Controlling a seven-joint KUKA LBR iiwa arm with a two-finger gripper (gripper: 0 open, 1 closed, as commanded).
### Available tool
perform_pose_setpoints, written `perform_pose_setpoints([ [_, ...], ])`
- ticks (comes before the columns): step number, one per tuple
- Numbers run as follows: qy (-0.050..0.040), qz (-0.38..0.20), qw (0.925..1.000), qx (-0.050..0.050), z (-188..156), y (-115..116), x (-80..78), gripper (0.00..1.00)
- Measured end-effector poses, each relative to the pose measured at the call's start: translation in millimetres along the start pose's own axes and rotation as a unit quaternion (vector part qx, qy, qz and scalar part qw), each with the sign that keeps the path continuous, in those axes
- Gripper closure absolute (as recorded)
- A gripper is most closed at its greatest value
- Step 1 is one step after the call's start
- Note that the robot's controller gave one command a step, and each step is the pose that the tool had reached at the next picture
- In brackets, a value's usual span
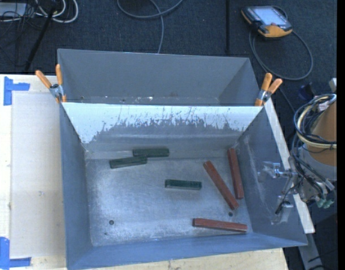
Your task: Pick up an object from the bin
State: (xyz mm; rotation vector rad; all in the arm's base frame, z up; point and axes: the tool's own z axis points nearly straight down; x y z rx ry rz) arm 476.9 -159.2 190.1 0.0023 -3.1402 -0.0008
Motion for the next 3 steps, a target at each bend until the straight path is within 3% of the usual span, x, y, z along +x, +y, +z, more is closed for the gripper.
perform_pose_setpoints([
  [1, -0.0033, 0.018, 0.9998, 0.001, 33.0, 5.6, -55.8, 0.0],
  [2, -0.0025, 0.001, 1.0, 0.0, 54.4, 15.4, -71.6, 0.0],
  [3, -0.0021, -0.07, 0.9976, 0.001, 94.1, 55.1, -72.8, 0.0],
])
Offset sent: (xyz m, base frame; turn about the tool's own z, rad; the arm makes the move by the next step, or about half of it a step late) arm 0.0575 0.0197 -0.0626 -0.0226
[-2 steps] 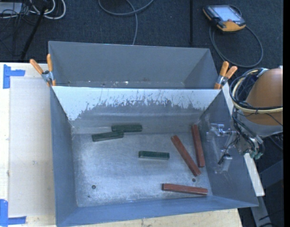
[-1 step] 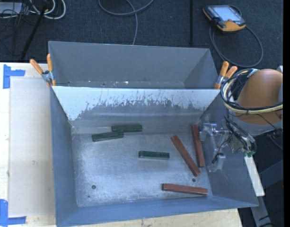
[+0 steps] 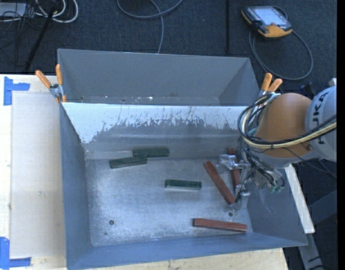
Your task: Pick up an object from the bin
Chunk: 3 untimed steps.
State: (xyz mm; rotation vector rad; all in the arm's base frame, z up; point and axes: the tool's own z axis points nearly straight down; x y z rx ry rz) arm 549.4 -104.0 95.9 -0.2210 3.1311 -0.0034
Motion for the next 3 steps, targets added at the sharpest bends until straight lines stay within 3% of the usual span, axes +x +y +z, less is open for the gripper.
perform_pose_setpoints([
  [1, 0.0018, -0.109, 0.994, -0.004, 24.0, 20.9, -24.2, 0.0],
  [2, 0.0022, 0.041, 0.9992, -0.001, 25.6, 63.9, -12.9, 1.0],
  [3, 0.0022, 0.04, 0.9992, -0.001, 25.6, 63.9, -12.9, 0.0],
])
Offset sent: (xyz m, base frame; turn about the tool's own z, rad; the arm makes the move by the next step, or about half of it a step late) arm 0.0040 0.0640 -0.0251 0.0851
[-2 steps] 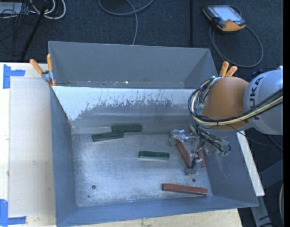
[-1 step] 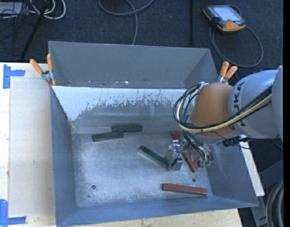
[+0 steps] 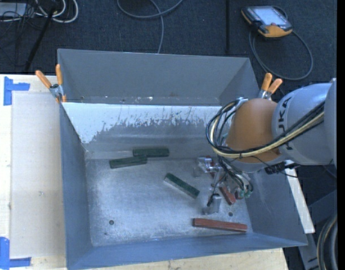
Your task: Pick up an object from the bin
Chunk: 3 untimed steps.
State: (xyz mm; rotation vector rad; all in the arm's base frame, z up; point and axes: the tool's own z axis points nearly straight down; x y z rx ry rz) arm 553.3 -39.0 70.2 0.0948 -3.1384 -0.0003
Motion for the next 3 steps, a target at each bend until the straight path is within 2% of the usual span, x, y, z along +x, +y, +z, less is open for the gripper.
perform_pose_setpoints([
  [1, 0.0, 0.0, 1.0, 0.0, 0.0, 0.0, 0.0, 0.0],
  [2, -0.0004, 0.057, 0.9984, 0.0, 0.3, 71.0, -4.5, 1.0],
  [3, -0.0004, 0.056, 0.9984, 0.0, 0.3, 71.0, -4.5, 1.0],
])
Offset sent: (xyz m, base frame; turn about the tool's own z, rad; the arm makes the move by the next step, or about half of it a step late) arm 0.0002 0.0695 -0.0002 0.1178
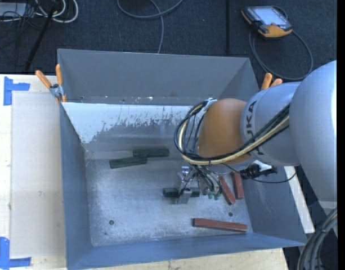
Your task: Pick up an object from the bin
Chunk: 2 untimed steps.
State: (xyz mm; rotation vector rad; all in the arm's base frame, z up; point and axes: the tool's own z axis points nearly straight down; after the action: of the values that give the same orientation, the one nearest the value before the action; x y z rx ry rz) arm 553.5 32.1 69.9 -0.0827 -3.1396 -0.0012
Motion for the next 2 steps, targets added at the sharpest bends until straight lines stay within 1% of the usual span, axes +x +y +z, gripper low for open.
perform_pose_setpoints([
  [1, -0.0006, -0.002, 1.0, 0.001, -116.7, 4.3, 6.8, 1.0],
  [2, -0.0005, -0.003, 1.0, 0.001, -116.6, 4.5, 6.8, 1.0],
])
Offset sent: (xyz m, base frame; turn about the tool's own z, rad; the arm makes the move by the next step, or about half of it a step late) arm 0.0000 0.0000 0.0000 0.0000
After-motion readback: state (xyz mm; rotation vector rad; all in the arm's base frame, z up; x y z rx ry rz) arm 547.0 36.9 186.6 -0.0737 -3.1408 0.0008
